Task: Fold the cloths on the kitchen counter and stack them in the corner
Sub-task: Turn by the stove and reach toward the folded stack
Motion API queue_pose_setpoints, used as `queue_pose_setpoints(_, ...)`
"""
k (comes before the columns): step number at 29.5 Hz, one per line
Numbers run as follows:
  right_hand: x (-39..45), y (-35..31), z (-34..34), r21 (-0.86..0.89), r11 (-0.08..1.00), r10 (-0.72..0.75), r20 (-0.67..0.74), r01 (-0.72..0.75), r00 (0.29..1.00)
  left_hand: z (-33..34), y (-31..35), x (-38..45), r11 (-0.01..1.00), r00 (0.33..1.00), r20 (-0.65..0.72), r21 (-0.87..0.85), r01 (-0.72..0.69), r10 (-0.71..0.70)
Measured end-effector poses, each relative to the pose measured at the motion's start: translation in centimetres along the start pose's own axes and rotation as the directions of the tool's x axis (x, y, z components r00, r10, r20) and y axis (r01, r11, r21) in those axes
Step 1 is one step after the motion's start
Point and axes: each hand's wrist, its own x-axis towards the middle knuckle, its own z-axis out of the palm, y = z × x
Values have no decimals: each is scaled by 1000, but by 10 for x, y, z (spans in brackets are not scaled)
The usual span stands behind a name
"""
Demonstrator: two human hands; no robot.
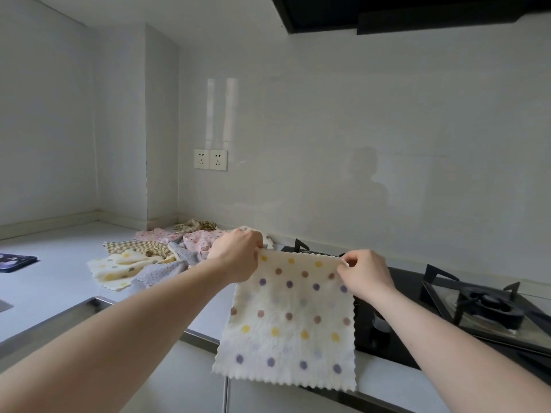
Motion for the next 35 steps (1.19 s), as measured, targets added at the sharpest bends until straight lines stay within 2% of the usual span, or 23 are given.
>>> queue_pose_setpoints(4, 13, 5, 8, 96, 995, 38, -58, -33, 998, 11, 0, 9, 989, 994, -82, -136, 60, -71)
queue_pose_setpoints(7, 14, 11, 12, 98, 995, 14, -75, -6, 997, 20, -2, 8, 981, 990, -105, -179, 71, -90)
queue_pose_setpoints(14, -9, 38, 19, -40, 993, -113, 61, 115, 992, 37, -12, -21, 983, 1000, -23, -186, -4, 0)
queue_pose_setpoints(20, -44, 50, 19, -84, 977, -180, 158, 195, 971, 38, -22, -61, 988, 996, 10, -122, -89, 91)
queue_pose_setpoints(24, -63, 57, 22, -135, 963, -195, 253, 234, 948, 39, -24, -84, 993, 993, 54, -63, -99, 102)
queue_pose_setpoints(35, -87, 71, 19, -218, 941, -169, 355, 257, 919, 41, -21, -110, 987, 963, 242, 83, -138, 114)
